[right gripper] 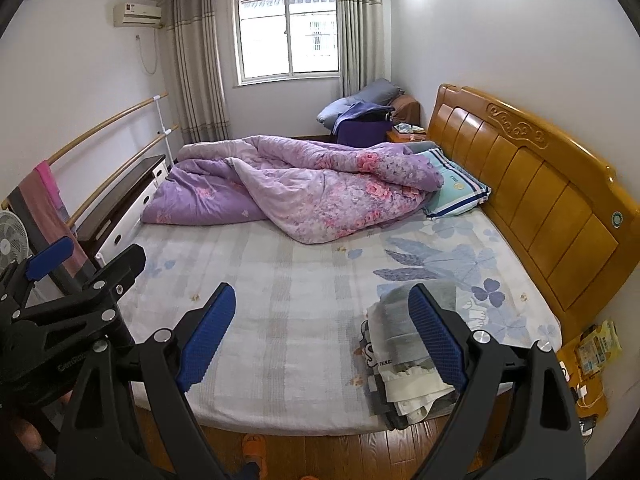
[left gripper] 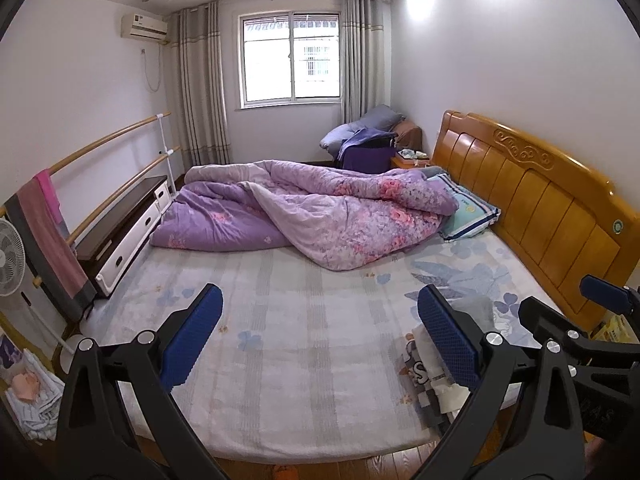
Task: Fold large clothes
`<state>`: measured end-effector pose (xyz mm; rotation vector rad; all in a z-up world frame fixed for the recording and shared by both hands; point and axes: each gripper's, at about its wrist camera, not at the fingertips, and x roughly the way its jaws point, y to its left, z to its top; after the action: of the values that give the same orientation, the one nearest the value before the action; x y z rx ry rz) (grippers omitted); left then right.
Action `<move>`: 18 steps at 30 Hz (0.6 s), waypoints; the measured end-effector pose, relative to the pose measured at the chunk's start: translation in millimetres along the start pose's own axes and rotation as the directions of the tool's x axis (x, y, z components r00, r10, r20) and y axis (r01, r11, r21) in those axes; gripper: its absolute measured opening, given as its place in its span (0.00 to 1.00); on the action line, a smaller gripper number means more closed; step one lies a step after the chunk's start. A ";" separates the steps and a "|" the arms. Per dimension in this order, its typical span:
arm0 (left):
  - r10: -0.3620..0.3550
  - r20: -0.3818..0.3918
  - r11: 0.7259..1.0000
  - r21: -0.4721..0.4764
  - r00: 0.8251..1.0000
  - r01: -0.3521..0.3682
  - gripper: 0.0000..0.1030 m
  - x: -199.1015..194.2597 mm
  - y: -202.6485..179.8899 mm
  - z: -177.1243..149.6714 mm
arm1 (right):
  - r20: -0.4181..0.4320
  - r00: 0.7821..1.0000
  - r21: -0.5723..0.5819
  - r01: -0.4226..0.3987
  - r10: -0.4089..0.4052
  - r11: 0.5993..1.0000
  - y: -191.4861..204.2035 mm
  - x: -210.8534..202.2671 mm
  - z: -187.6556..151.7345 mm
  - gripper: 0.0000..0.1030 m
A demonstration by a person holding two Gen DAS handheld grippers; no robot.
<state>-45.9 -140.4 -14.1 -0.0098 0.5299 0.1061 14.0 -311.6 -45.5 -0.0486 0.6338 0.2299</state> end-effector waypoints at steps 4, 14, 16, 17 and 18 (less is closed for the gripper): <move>0.000 0.012 1.000 0.011 1.000 0.000 0.95 2.3 -6.7 3.8 | 0.005 1.000 0.011 0.008 -0.008 1.000 -5.5 0.9 2.8 0.82; 0.002 0.003 1.000 0.012 1.000 -0.002 0.95 12.6 -10.5 10.0 | -0.007 1.000 0.009 0.016 -0.016 1.000 -6.7 7.0 7.1 0.82; -0.003 0.000 1.000 0.010 1.000 0.003 0.95 12.2 -9.4 9.9 | -0.007 1.000 0.011 0.015 -0.015 1.000 -6.1 6.4 6.7 0.82; -0.001 0.002 1.000 0.008 1.000 0.001 0.95 12.1 -9.1 9.9 | -0.006 1.000 0.014 0.014 -0.014 1.000 -5.8 6.4 7.2 0.82; -0.001 0.002 1.000 0.009 1.000 0.001 0.95 12.5 -8.7 10.6 | -0.007 1.000 0.012 0.014 -0.014 1.000 -6.8 7.1 7.9 0.82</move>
<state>-29.0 -147.4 -11.5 -0.0011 0.5279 0.1026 25.7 -315.9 -43.5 -0.0423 0.6415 0.2121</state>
